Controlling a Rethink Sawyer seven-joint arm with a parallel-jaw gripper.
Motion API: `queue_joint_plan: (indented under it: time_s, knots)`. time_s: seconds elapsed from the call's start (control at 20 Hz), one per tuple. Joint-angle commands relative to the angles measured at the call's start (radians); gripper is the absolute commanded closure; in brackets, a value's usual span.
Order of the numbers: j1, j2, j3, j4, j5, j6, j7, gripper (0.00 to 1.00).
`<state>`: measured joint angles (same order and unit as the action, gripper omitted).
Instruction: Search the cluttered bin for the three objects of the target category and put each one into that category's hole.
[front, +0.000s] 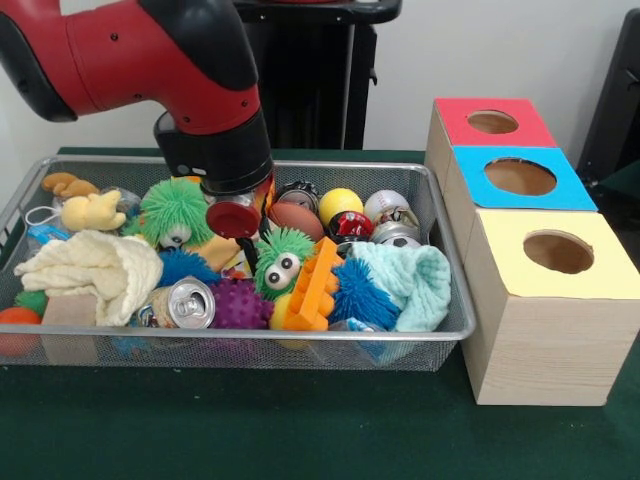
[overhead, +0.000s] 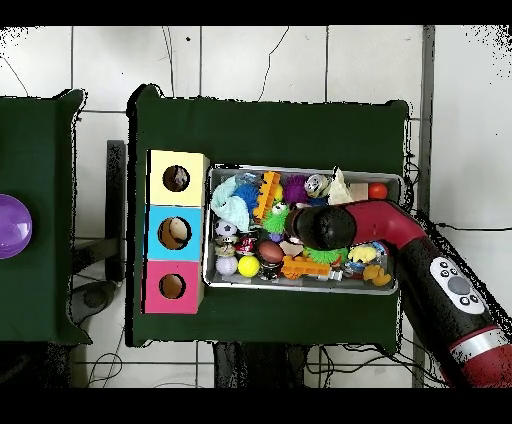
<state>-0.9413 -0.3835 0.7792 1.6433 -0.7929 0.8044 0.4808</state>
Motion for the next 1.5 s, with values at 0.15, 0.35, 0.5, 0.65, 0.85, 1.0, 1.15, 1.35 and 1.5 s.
queue_joint_plan:
  time_s: [0.15,0.35,0.5,0.65,0.85,1.0,1.15,1.35,1.5]
  knots:
    - [0.063,-0.026,-0.144,-0.085,-0.116,0.026,0.0,0.0]
    - [0.085,-0.034,-0.173,-0.107,-0.12,0.028,-0.006,0.0]
    - [0.098,-0.046,-0.193,-0.121,-0.116,0.033,-0.008,0.0]
    - [0.104,-0.052,-0.203,-0.134,-0.111,0.031,-0.018,0.0]
    - [0.113,-0.051,-0.217,-0.156,-0.104,0.035,-0.028,0.0]
    - [0.105,-0.048,-0.224,-0.163,-0.099,0.033,-0.046,0.0]
    - [0.094,-0.045,-0.224,-0.166,-0.092,0.035,-0.075,0.0]
    - [0.075,-0.043,-0.209,-0.157,-0.07,0.048,-0.117,1.0]
    - [0.071,-0.072,-0.217,-0.131,-0.055,0.073,-0.107,1.0]
